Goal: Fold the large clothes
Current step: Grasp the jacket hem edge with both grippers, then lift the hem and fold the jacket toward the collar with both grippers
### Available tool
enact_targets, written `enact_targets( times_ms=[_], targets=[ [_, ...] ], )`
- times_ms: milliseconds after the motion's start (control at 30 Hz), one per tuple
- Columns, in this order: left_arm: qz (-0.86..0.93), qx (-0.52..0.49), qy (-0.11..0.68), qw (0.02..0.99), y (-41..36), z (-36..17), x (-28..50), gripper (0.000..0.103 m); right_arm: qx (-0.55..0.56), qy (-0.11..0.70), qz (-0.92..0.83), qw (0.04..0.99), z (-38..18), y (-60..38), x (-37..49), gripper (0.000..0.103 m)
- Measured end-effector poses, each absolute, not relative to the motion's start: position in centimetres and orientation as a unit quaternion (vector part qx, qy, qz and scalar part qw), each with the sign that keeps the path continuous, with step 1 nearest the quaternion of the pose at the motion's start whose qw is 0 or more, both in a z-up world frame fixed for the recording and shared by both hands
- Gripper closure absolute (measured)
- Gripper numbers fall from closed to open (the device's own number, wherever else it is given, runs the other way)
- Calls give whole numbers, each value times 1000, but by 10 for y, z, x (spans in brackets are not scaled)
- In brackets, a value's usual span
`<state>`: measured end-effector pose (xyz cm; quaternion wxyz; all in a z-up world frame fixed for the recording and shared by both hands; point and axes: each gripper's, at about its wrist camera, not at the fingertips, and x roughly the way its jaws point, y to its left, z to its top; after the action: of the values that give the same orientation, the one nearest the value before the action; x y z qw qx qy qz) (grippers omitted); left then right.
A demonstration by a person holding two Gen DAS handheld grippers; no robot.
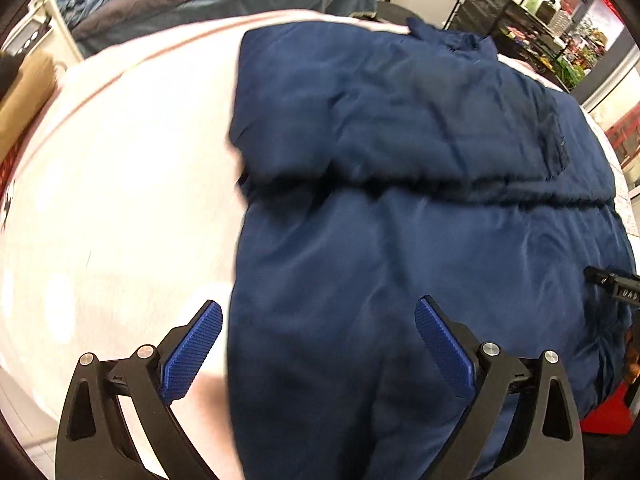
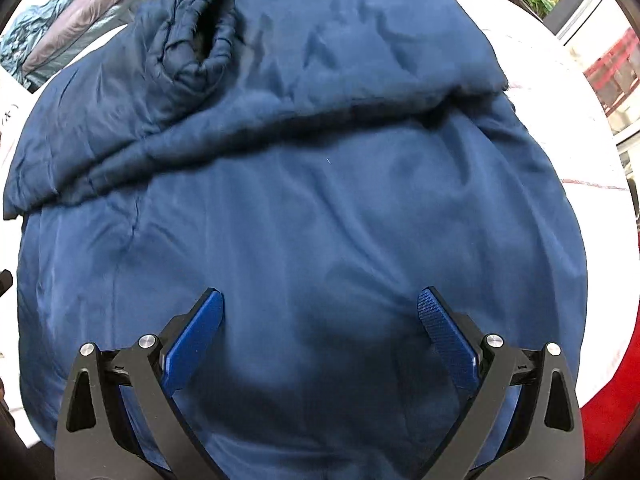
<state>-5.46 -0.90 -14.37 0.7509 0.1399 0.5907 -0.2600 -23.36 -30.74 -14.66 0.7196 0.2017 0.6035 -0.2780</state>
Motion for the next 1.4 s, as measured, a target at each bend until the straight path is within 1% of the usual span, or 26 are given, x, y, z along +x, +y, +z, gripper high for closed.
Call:
enact_targets(
  times_ms=[133, 300, 433, 567, 800, 1033, 1200, 1400],
  targets=[
    [-244, 127, 614, 740, 23, -154, -56, 14, 195, 611, -273, 717, -147, -309, -248, 7],
    [-226, 113, 637, 729, 58, -163, -58, 19, 194, 610, -282, 715, -136, -318, -264, 7],
    [-230, 83, 655, 715, 77, -169, -65, 21, 197, 607, -288, 714, -126, -326, -275, 7],
    [-253, 52, 672, 694, 85, -172, -75, 22, 200, 603, -285, 718, -120, -338, -293, 7],
    [-299, 46, 681, 667, 72, -174, -93, 22, 230, 598, -276, 717, -117, -362, -342, 7],
    [-302, 34, 694, 652, 70, -179, -100, 23, 252, 614, -210, 718, -117, -353, -382, 7],
    [-294, 23, 699, 651, 94, -177, -101, 24, 272, 614, -189, 716, -110, -356, -411, 7],
    [-267, -13, 697, 666, 128, -166, -100, 24, 311, 587, -231, 711, -95, -376, -438, 7]
  ],
)
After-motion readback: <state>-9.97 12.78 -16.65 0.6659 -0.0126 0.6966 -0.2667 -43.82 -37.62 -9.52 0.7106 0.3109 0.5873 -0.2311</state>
